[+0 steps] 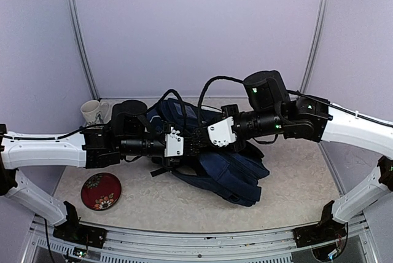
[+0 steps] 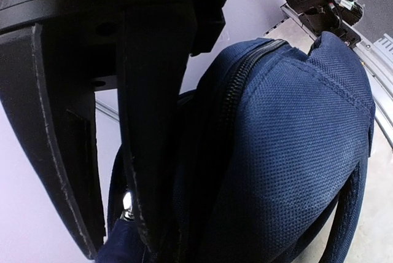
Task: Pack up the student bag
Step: Pick up the student bag from the upper front pocket, then put down the upper front pocket of the student bag, then pass from the left arm to the right
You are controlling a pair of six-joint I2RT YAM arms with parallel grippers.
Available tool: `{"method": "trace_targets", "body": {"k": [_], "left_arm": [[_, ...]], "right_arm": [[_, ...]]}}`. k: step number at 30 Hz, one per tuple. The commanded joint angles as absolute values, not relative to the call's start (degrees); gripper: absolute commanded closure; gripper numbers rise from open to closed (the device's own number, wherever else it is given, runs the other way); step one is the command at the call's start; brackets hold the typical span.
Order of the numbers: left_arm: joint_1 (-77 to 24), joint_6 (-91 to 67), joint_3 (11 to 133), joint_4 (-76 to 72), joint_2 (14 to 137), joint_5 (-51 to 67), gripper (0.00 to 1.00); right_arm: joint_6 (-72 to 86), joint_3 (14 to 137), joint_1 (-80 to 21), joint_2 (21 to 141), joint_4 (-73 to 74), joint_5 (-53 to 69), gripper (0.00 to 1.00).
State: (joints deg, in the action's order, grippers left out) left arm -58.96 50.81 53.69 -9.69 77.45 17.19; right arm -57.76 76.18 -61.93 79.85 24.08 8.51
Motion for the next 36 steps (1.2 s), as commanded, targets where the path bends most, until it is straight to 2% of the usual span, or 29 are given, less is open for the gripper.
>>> {"method": "trace_targets", "body": {"k": [1, 7, 15, 20, 22, 25, 27, 34, 36], "left_arm": [[-58.97, 47.11, 56.89, -21.7, 76.69, 19.72, 1.0], [-58.81, 47.52, 56.41, -21.18, 75.78, 18.11, 1.0], [-58.59, 48.7, 54.61, -19.42, 73.78, 15.28, 1.0], [-60.37, 49.81, 53.25, -17.76, 75.33, 11.52, 1.0], [-60.53, 49.06, 52.41, -18.85, 75.41, 11.36, 1.0], [-60.56, 48.53, 51.94, -19.69, 75.32, 11.18, 1.0], [-60.64, 48.43, 51.81, -19.57, 75.24, 11.11, 1.0], [-61.45, 48.39, 52.08, -19.19, 75.17, 11.1, 1.0], [-61.76, 48.4, 52.15, -18.3, 75.07, 11.23, 1.0]], "right_arm": [[-57.58, 75.07, -64.95, 81.64, 26.51, 11.94, 0.81], [-55.33, 75.08, -64.95, 81.31, 27.49, 12.31, 1.0], [-49.28, 74.13, -64.76, 77.7, 26.9, 7.75, 1.0], [-38.75, 71.54, -61.02, 71.34, 22.53, 14.31, 1.0], [-34.19, 69.13, -59.47, 67.72, 19.99, 18.07, 0.85], [-28.69, 63.9, -57.76, 61.8, 15.82, 24.4, 0.5], [-25.02, 60.32, -57.42, 59.4, 13.22, 22.23, 0.39], [-21.26, 51.91, -57.37, 58.15, 8.58, 15.07, 0.43], [-21.54, 51.03, -57.29, 58.54, 7.61, 11.83, 0.49]]}}
